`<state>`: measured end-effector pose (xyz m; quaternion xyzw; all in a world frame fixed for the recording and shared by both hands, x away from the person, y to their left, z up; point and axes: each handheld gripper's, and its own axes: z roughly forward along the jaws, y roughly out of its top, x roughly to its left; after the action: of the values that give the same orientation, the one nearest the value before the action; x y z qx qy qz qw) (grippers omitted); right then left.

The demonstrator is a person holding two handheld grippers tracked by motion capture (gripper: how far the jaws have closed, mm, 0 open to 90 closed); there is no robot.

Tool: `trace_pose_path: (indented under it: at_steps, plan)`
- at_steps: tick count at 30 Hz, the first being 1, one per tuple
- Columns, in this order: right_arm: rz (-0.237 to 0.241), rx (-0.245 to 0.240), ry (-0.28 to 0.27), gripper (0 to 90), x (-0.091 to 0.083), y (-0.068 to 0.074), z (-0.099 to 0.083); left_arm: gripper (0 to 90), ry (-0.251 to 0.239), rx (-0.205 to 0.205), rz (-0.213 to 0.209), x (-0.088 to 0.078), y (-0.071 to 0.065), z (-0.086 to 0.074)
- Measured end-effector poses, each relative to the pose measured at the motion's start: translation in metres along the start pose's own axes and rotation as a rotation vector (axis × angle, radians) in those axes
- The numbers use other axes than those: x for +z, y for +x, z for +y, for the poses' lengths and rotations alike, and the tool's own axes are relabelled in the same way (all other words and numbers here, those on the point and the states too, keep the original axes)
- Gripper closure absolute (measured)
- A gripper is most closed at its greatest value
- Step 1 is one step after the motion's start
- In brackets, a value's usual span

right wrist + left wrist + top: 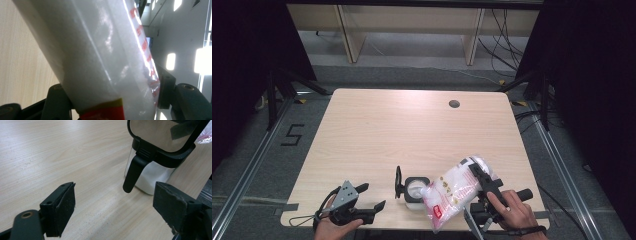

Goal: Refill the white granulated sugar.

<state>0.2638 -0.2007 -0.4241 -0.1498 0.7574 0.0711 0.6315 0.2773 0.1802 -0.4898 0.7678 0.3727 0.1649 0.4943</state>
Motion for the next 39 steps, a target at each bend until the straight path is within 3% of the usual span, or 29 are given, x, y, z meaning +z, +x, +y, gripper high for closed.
trace_pose_path:
  at_steps: [5,7,9,10,14,15,16,19,21,25,26,31,34,35,36,38,39]
  plan:
    - [-0.014,-0.008,-0.003,42.0,0.0000,-0.0011,-0.0002,17.5,0.004,0.015,0.001,-0.0005,0.0004,0.0004]
    - [-0.005,0.010,0.004,42.1,-0.0005,0.0000,-0.0004,17.5,0.001,0.001,-0.001,0.0002,-0.0001,0.0000]
    - [-0.008,-0.003,-0.002,42.1,-0.0002,-0.0011,-0.0005,17.5,0.003,0.003,-0.001,0.0000,-0.0001,0.0000]
    - [0.001,0.022,0.004,42.2,-0.0001,0.0007,-0.0009,17.5,0.001,0.002,-0.001,0.0001,-0.0001,0.0000]
    - [0.005,0.046,0.008,42.2,-0.0002,0.0025,-0.0016,17.5,0.004,0.003,0.001,-0.0004,-0.0002,0.0002]
    - [0.006,0.046,0.003,42.3,0.0001,0.0023,-0.0018,17.5,0.004,0.021,0.000,-0.0007,0.0007,0.0006]
    - [-0.002,0.012,-0.010,42.3,0.0005,-0.0006,-0.0018,17.5,0.005,0.019,0.000,-0.0007,0.0007,0.0006]
    - [0.000,0.015,-0.011,42.4,0.0005,-0.0006,-0.0024,17.5,0.004,0.003,0.001,-0.0006,-0.0001,0.0002]
    - [0.018,0.066,0.003,42.4,0.0000,0.0024,-0.0036,17.6,0.001,0.002,0.000,-0.0005,0.0000,0.0002]
    - [0.002,0.054,-0.005,42.5,-0.0001,0.0014,-0.0046,17.5,0.004,0.007,0.001,-0.0005,0.0001,0.0003]
    - [0.003,0.024,-0.012,42.5,0.0003,-0.0010,-0.0044,17.5,0.004,0.009,0.001,-0.0006,0.0002,0.0004]
    - [0.006,0.020,-0.003,42.5,-0.0007,-0.0012,-0.0045,17.5,0.004,0.004,0.001,-0.0006,-0.0001,0.0002]
    - [0.013,0.033,-0.006,42.6,-0.0002,-0.0003,-0.0050,17.5,-0.001,0.002,-0.005,-0.0001,0.0003,0.0001]
    - [0.021,0.088,0.001,42.6,-0.0004,0.0035,-0.0057,17.5,-0.002,0.002,-0.005,-0.0001,0.0004,0.0001]
    - [0.025,0.102,0.010,42.6,-0.0010,0.0047,-0.0057,17.5,-0.001,0.002,-0.005,-0.0002,0.0004,0.0001]
    - [0.024,0.072,-0.003,42.6,-0.0001,0.0026,-0.0062,17.5,-0.001,0.003,-0.004,-0.0002,0.0004,0.0002]
    - [0.019,0.034,-0.017,42.6,0.0008,-0.0001,-0.0063,17.5,-0.001,0.003,-0.005,-0.0001,0.0004,0.0002]
